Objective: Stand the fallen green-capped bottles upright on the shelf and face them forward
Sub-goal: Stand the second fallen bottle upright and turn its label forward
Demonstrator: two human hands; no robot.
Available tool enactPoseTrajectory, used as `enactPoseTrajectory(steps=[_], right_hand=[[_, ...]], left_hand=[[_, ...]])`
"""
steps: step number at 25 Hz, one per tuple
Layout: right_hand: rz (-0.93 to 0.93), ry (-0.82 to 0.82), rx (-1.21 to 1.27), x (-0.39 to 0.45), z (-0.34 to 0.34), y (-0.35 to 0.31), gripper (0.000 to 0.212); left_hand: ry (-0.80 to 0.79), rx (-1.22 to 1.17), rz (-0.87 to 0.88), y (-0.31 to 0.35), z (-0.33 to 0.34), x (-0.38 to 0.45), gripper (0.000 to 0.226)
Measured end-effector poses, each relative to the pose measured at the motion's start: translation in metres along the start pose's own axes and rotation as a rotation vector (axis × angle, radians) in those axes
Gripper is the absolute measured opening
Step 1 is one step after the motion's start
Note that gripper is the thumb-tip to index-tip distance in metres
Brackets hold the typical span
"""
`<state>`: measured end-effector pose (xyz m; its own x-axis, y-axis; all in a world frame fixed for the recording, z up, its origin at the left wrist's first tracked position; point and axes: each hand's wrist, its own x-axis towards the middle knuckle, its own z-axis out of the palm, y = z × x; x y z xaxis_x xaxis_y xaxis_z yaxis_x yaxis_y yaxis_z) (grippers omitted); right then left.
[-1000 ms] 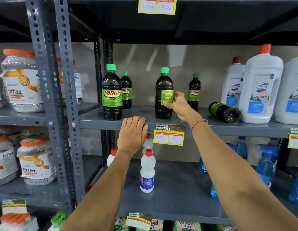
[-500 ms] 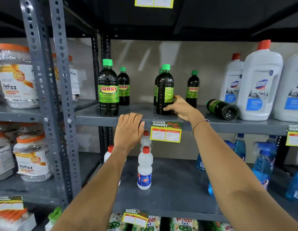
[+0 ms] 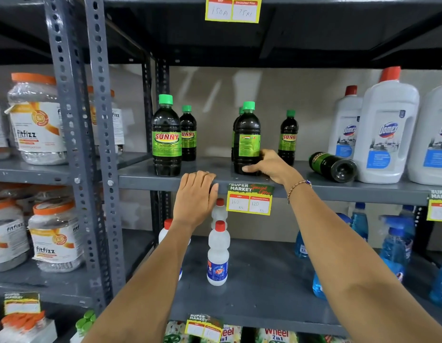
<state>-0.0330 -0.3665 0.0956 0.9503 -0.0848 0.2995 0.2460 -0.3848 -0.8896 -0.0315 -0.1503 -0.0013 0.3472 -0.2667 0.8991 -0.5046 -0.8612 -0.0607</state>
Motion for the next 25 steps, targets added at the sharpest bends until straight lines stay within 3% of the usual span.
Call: enactPoseTrajectory(steps=[4,12,19,25], right_hand=[[-0.008,-0.038,-0.037,-0.0005,0.0019,-0.0008,0.037],[-0.013,-0.041,-0.007,0.0009,0.0019,-0.0006,0.053],[-0.035,-0.059,0.002,0.0012,0.0009,-0.0002,0.041],[-0.002,-0.034,-0.053,0.0060,0.0008,0.0046,0.076]], left_hand=[[-0.008,0.005,-0.003,-0.0007,0.0005,-0.0001,0.039],[-0.008,-0.009,-0.009,0.0005,-0.0001,-0.0003,0.039],[0.013,-0.013,0.003,-0.0002,0.0014,-0.0002,0.038],[0.031,-0.006,0.009,-0.0015,0.0058,-0.0008,0.037]])
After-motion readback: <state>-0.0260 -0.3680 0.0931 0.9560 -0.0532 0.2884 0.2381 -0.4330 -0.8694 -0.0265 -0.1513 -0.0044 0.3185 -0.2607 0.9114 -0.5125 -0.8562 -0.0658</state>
